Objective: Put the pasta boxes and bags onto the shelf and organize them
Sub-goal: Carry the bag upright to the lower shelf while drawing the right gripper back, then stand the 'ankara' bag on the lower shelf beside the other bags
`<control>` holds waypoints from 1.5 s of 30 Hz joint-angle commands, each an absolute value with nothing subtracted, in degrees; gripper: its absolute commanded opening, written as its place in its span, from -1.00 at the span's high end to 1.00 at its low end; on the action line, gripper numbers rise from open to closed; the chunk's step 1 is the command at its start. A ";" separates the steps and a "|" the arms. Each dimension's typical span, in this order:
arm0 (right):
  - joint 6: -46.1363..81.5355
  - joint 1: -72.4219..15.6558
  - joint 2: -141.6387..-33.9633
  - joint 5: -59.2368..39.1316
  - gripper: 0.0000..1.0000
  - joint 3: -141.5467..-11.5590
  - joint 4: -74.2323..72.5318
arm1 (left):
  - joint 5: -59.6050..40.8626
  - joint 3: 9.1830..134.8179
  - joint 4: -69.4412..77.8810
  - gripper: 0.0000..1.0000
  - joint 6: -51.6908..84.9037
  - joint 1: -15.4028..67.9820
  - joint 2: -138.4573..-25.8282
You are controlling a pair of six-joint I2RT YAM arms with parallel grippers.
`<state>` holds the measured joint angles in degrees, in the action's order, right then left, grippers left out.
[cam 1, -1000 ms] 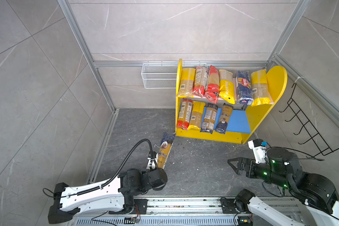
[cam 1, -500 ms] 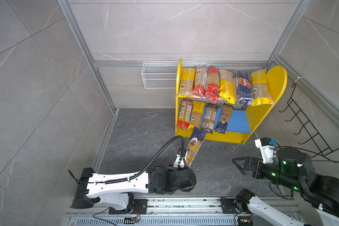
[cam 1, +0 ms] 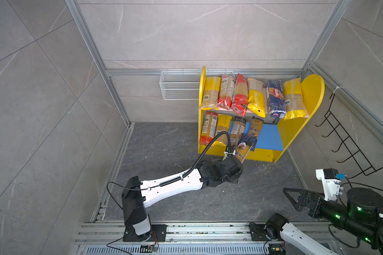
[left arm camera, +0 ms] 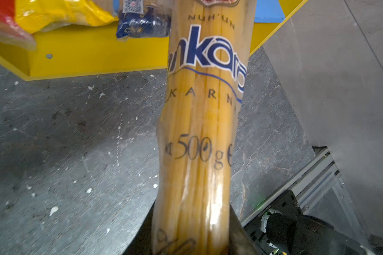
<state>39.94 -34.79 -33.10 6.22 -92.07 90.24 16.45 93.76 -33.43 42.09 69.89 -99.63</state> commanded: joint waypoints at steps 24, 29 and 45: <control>43.68 -34.76 -31.37 14.19 -1.00 -97.91 99.14 | -5.13 148.66 -16.80 1.00 50.75 59.90 -138.35; 43.51 -35.38 -32.03 15.02 -0.99 -98.37 99.17 | -6.74 149.94 -10.48 1.00 53.01 59.34 -141.32; 45.44 -39.23 -31.83 16.52 -0.99 -101.34 99.54 | -6.22 157.44 -1.04 0.40 57.75 57.84 -149.19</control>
